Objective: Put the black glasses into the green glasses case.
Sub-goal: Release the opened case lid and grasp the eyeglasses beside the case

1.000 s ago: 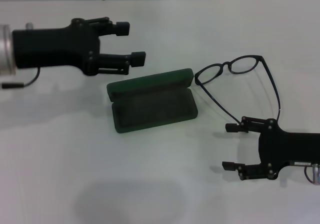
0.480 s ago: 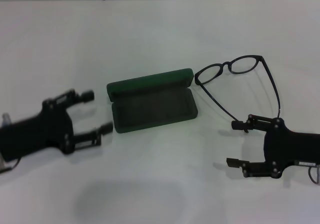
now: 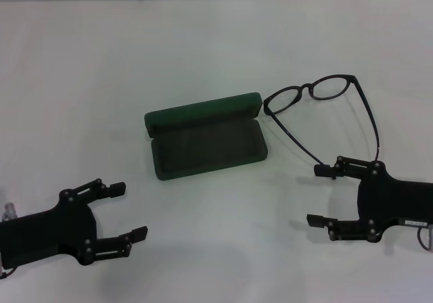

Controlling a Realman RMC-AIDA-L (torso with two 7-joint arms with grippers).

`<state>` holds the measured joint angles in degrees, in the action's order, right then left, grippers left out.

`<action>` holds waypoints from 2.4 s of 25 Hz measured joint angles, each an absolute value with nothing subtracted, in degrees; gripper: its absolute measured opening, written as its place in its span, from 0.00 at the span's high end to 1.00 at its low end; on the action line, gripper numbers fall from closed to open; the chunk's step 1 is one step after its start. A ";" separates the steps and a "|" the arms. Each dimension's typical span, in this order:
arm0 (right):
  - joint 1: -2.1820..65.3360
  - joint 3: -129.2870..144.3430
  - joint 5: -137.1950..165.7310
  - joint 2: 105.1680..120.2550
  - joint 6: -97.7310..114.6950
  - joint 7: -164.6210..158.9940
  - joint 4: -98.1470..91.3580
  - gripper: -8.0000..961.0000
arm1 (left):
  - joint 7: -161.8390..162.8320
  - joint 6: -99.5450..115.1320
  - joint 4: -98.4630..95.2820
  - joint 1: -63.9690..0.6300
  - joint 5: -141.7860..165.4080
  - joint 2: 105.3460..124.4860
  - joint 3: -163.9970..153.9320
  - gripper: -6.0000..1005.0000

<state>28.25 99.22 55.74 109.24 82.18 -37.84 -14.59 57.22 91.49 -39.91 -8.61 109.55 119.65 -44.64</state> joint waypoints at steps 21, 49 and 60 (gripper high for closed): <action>34.22 75.53 104.55 105.80 74.66 -96.46 -53.36 0.18 | 57.40 93.25 -39.72 -9.00 109.51 119.63 -44.83 0.12; 60.66 69.72 145.54 114.11 77.59 -87.48 -44.81 0.19 | 58.62 93.16 -38.31 -12.69 110.13 119.70 -45.79 0.12; 61.21 70.51 145.64 115.37 67.57 -82.79 -37.32 0.19 | 59.90 93.03 -37.72 -13.50 110.31 119.70 -45.79 0.12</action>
<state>61.21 70.51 145.64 115.37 67.57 -82.79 -37.32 59.90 93.03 -37.72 -13.50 110.31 119.70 -45.79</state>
